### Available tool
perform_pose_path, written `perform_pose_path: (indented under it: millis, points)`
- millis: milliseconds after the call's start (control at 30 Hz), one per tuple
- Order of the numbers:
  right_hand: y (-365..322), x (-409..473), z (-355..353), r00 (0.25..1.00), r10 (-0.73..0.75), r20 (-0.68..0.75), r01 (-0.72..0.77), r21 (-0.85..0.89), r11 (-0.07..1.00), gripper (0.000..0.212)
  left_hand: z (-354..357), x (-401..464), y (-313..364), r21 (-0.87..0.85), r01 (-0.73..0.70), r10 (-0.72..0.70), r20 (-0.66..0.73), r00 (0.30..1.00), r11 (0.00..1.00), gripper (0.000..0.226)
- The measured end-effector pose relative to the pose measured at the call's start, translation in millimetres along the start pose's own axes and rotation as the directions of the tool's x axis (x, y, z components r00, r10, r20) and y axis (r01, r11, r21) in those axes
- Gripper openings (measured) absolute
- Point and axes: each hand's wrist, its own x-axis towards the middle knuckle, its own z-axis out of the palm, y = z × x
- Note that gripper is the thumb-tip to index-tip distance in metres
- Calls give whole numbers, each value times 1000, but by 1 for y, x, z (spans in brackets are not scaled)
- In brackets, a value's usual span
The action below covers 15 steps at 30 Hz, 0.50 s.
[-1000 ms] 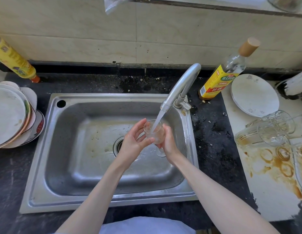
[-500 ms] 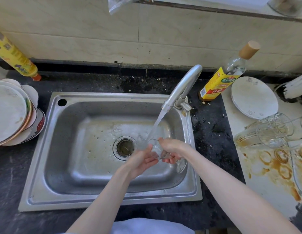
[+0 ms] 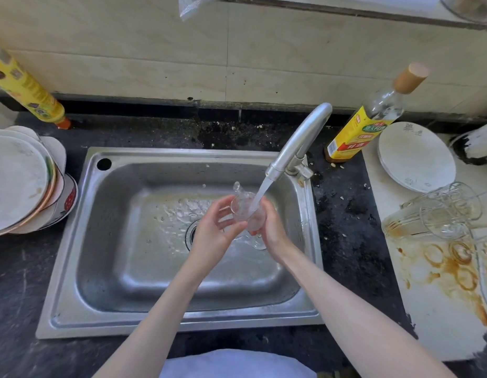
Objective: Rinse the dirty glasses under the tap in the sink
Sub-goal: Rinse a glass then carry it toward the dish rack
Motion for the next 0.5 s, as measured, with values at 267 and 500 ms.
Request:
perform_pose_path:
  millis: [267, 500]
  points:
    - [-8, 2, -3, 990, -92, -109, 58, -276, 959, 40, -16, 18, 9, 593, -554, 317, 461, 829, 584, 8]
    - [-21, 6, -14, 999, -50, 14, 51, -381, 923, 55, -16, 33, 18, 582, -432, -5, 600, 800, 688, 23]
